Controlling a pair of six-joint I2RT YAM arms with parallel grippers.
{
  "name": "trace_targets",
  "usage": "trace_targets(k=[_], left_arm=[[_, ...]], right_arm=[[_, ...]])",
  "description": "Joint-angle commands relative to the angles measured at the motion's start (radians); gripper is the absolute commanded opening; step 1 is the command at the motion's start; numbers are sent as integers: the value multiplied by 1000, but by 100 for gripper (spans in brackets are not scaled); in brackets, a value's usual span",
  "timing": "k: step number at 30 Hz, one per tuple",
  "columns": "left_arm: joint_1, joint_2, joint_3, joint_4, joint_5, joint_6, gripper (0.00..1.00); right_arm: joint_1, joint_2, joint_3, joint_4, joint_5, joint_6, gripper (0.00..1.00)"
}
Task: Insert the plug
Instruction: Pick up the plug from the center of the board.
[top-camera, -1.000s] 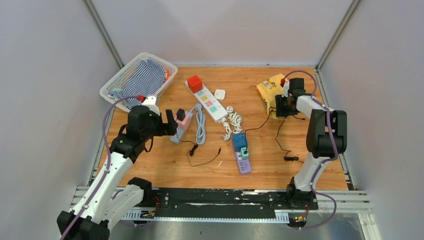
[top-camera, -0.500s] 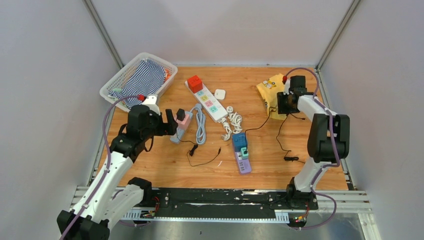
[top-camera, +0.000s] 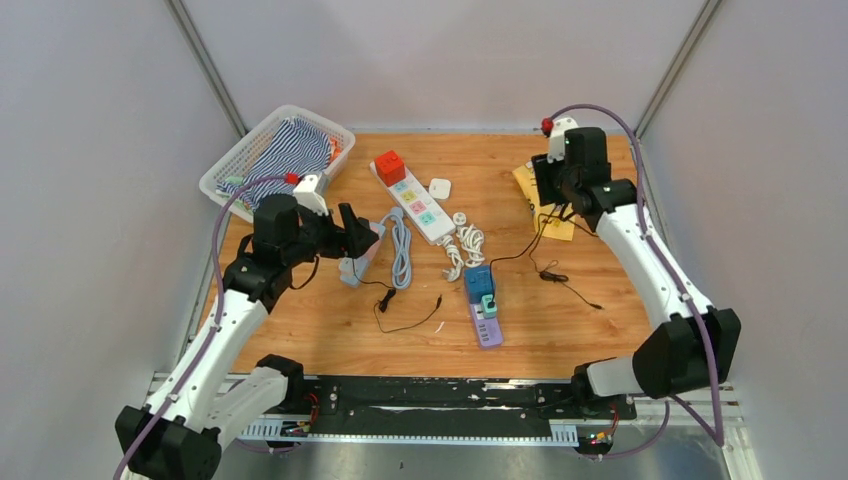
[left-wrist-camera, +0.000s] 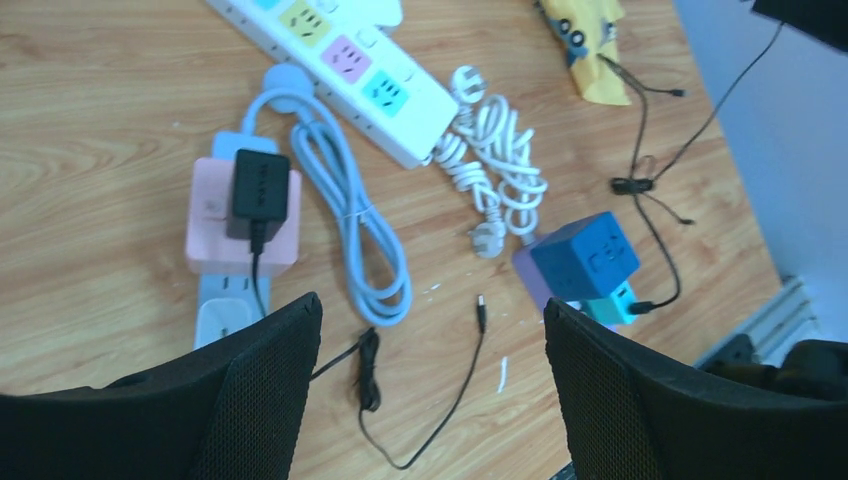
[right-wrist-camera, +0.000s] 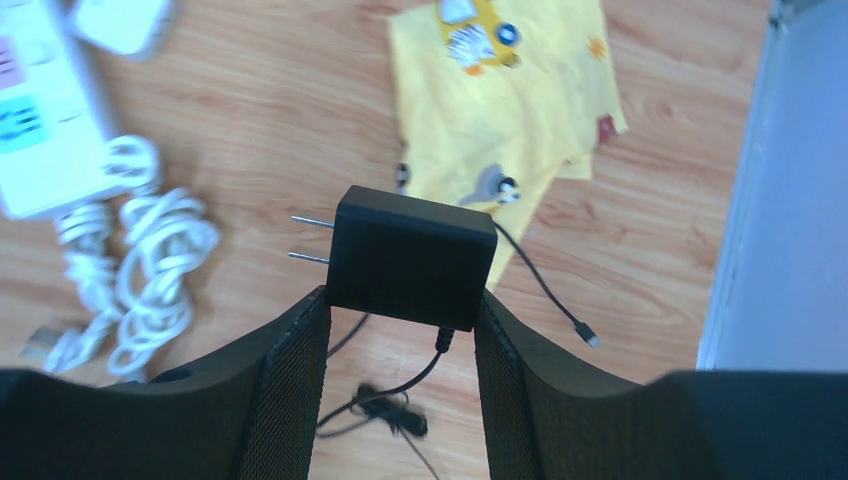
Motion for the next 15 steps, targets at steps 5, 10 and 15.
trace_targets(k=[5, 10, 15], left_arm=[[2, 58, 68, 198, 208, -175, 79], [-7, 90, 28, 345, 304, -292, 78], [-59, 124, 40, 346, 296, -288, 79]], right_arm=[[303, -160, -64, -28, 11, -98, 33], [483, -243, -151, 49, 8, -45, 33], [600, -290, -234, 177, -19, 11, 33]])
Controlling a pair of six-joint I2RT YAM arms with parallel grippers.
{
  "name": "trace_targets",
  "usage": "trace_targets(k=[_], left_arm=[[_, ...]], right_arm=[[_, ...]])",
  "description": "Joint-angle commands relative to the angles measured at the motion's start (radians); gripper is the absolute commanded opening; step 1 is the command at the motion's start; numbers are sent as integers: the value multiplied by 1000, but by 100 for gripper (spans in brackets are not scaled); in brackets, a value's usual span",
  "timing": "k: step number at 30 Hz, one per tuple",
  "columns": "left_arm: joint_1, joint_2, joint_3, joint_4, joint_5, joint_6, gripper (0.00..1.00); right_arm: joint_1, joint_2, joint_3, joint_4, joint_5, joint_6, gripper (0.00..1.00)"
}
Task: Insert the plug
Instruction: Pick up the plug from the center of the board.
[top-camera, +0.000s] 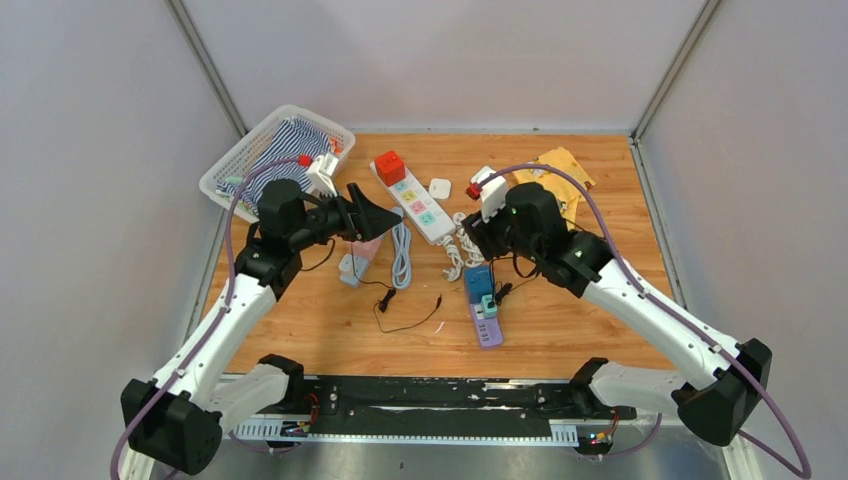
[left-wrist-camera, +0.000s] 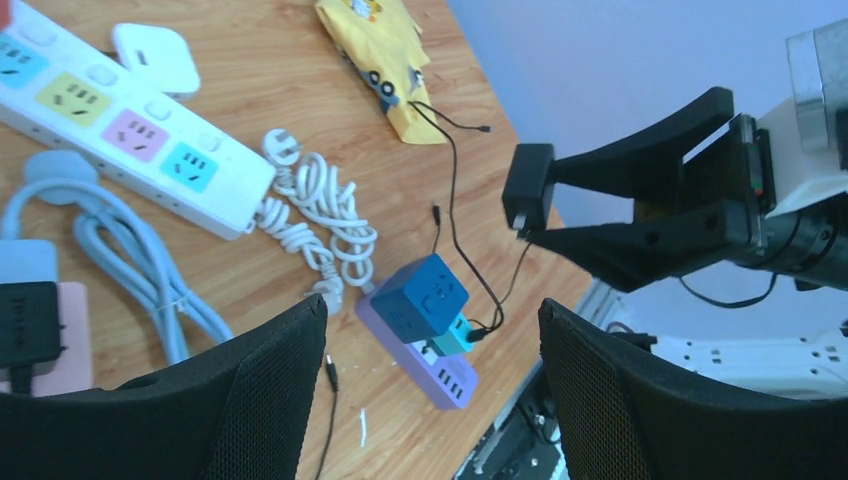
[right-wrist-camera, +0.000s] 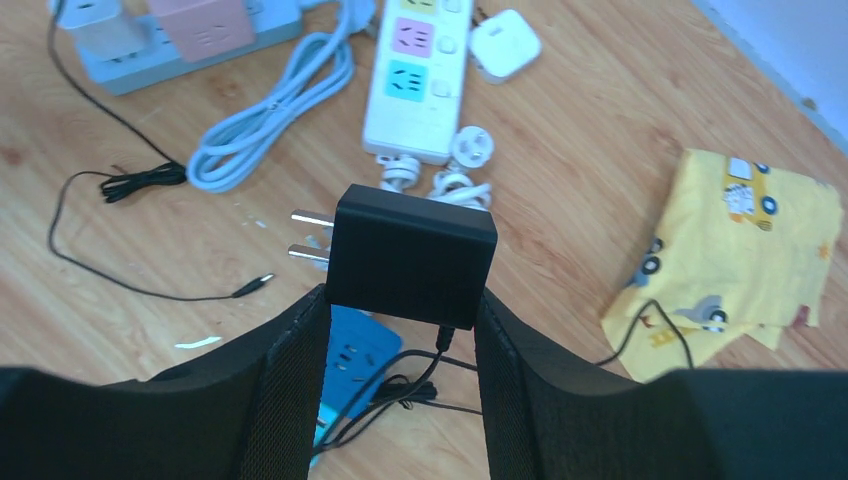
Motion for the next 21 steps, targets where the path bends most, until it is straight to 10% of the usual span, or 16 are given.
trace_targets(k=[1, 21], left_arm=[[-41, 27, 3, 54, 45, -40, 79], [-210, 125, 58, 65, 9, -97, 66]], right_arm=[[93, -39, -61, 138, -7, 57, 33], [212, -39, -105, 290, -87, 90, 33]])
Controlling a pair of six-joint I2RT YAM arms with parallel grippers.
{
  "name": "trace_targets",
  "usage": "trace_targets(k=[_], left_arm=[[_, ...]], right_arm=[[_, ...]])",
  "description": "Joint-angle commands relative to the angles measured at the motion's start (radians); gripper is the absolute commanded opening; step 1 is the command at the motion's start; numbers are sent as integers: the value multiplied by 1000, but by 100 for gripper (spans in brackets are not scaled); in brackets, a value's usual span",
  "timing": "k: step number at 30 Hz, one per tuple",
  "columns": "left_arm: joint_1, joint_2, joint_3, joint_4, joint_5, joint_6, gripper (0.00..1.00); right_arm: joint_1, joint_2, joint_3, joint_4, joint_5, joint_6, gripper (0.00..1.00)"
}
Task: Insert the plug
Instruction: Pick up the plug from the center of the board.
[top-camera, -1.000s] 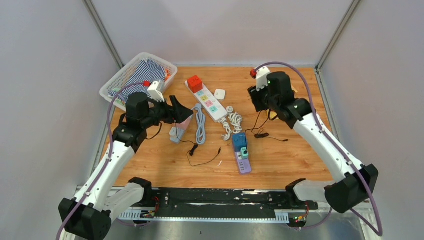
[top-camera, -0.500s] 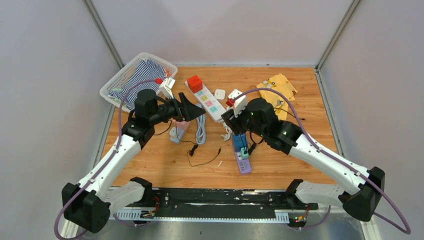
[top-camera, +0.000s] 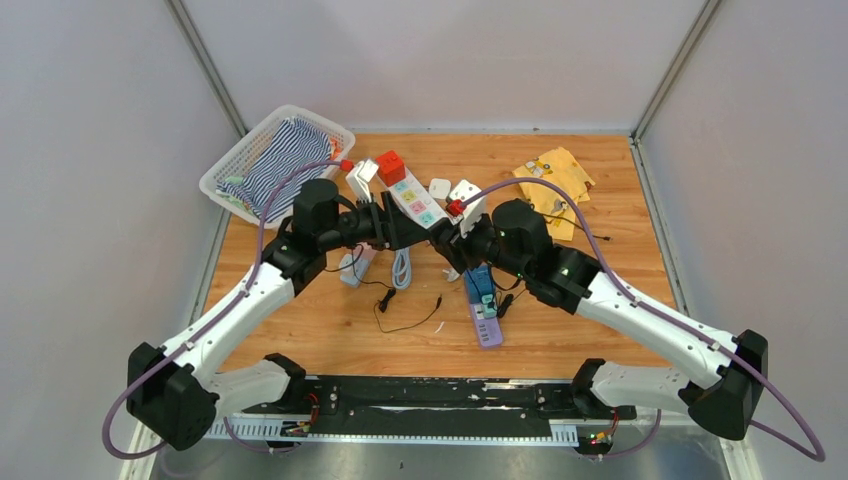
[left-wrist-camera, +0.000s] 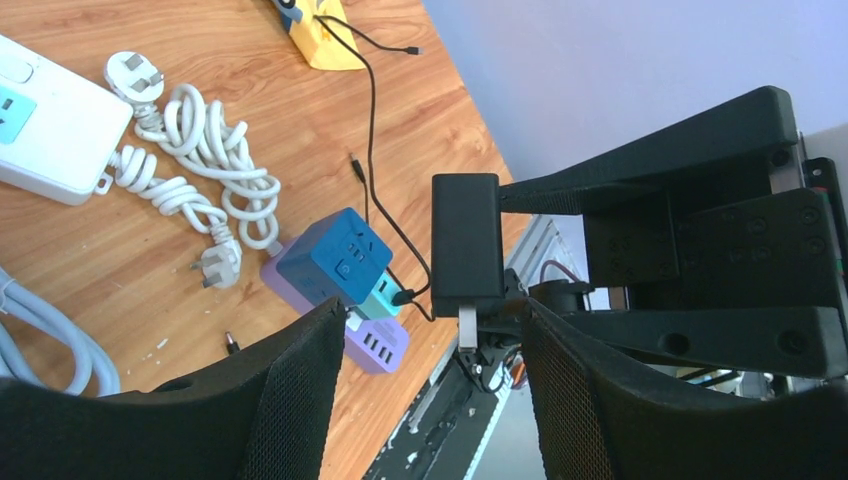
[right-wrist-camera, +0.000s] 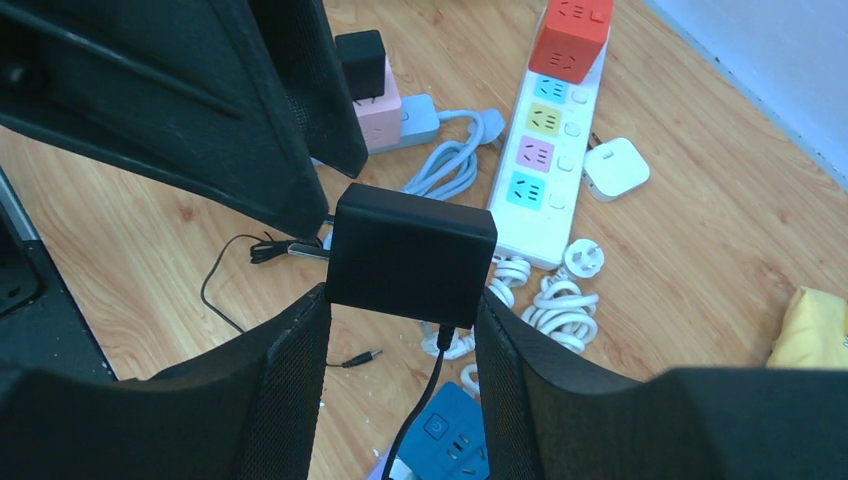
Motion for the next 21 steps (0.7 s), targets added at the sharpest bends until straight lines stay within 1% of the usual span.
trace_targets(k=[1, 4, 7, 11, 13, 17, 19, 21], left_arm=[[-10, 15, 30, 18, -4, 0, 66], [-13, 38, 39, 24, 18, -5, 66], [-16, 56, 53, 23, 40, -8, 62], [-18, 59, 57, 23, 55, -3, 42], [-18, 66, 59, 23, 88, 5, 37], [-18, 90, 60, 23, 125, 14, 18], [-17, 99, 60, 23, 142, 22, 11], [-19, 102, 62, 23, 155, 37, 2]], right_arm=[[18, -15, -21, 48, -44, 27, 33], [20, -15, -23, 56, -63, 23, 33], [20, -12, -28, 60, -69, 23, 33], [19, -6, -28, 61, -65, 24, 34], [20, -2, -34, 67, -57, 14, 36], [12, 14, -50, 75, -15, 2, 46], [1, 8, -54, 73, -43, 13, 51], [-16, -8, -57, 74, -99, 32, 61]])
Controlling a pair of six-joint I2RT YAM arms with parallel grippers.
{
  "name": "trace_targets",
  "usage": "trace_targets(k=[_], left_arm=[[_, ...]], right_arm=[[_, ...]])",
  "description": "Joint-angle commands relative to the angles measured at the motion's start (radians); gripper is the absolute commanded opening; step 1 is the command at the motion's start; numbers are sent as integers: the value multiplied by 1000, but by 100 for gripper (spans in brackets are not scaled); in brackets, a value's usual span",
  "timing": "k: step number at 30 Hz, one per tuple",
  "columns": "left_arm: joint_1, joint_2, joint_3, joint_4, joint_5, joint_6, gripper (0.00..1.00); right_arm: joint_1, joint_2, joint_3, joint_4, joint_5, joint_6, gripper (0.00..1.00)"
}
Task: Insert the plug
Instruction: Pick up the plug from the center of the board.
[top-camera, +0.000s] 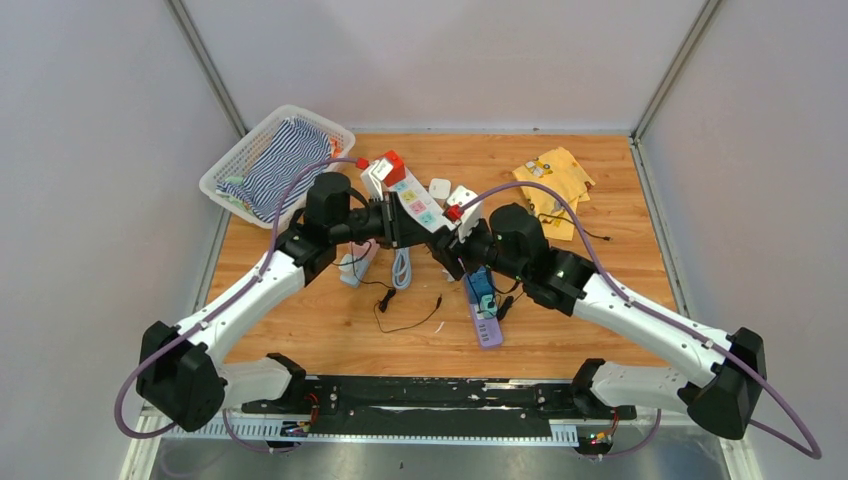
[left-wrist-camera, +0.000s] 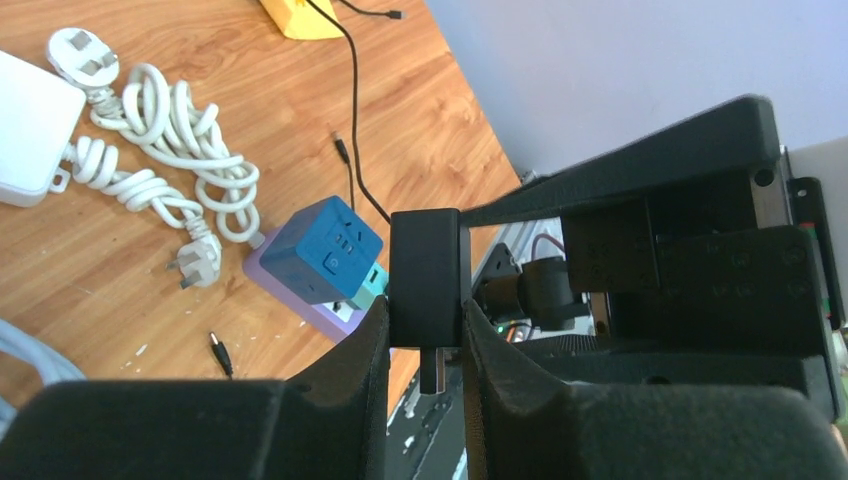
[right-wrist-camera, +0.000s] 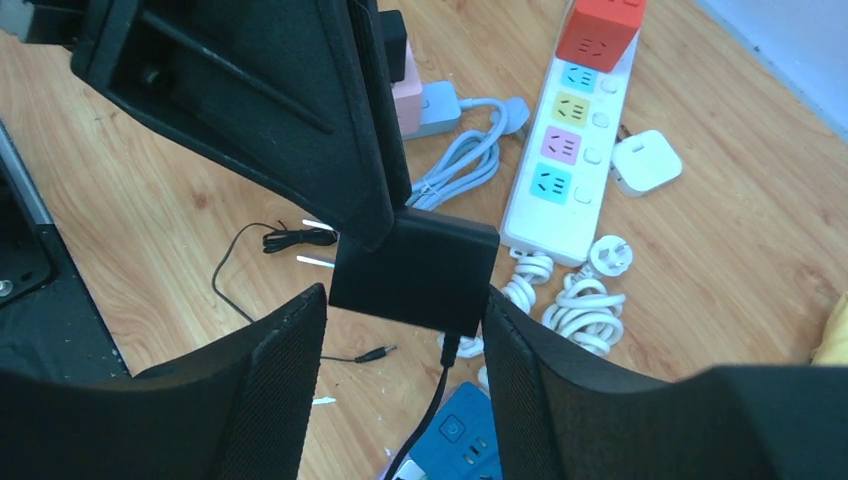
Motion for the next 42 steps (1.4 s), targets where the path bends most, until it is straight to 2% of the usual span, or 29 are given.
trace_targets(k=[1, 4, 7, 9, 12, 15, 18, 21, 23, 27, 32, 33, 36, 37, 39, 42], left_arm=[[-8, 9, 25, 10, 84, 33, 0], [-7, -7, 28, 10, 85, 68, 0], [-7, -29, 31, 10, 84, 113, 0], [-7, -45, 33, 10, 96, 143, 0], [-9, -69, 35, 11, 114, 177, 0], [-9, -91, 36, 13, 122, 192, 0], [-9, -109, 37, 13, 137, 204, 0], [-9, -127, 32, 13, 139, 213, 0], [-9, -134, 27, 13, 137, 218, 0], [-9, -134, 19, 13, 141, 222, 0], [-9, -130, 12, 13, 136, 222, 0], [-9, -130, 9, 13, 124, 217, 5], [-7, -153, -3, 13, 48, 207, 52], [-7, -165, -9, 13, 21, 208, 65], [-7, -191, -18, 11, -36, 225, 78], [-7, -213, 2, -85, -154, 296, 89]], right_arm=[[-32, -24, -12, 32, -104, 32, 68], [-92, -63, -22, 41, -238, 67, 86], [-213, -78, -38, 74, -481, 170, 92], [-290, -79, -60, 109, -626, 261, 89], [-362, -81, -96, 229, -769, 366, 80], [-375, -62, -99, 277, -844, 400, 74], [-375, -27, -93, 305, -903, 429, 73], [-374, -1, -110, 409, -951, 506, 71], [-374, 9, -124, 489, -974, 554, 65], [-375, 18, -137, 549, -974, 580, 46], [-375, 33, -149, 625, -971, 615, 8], [-375, 34, -143, 612, -961, 603, 3], [-393, 23, -113, 509, -900, 530, 0], [-402, 17, -97, 456, -867, 497, 0], [-423, 4, -58, 332, -776, 410, 0], [-464, 8, -1, 199, -682, 312, 0]])
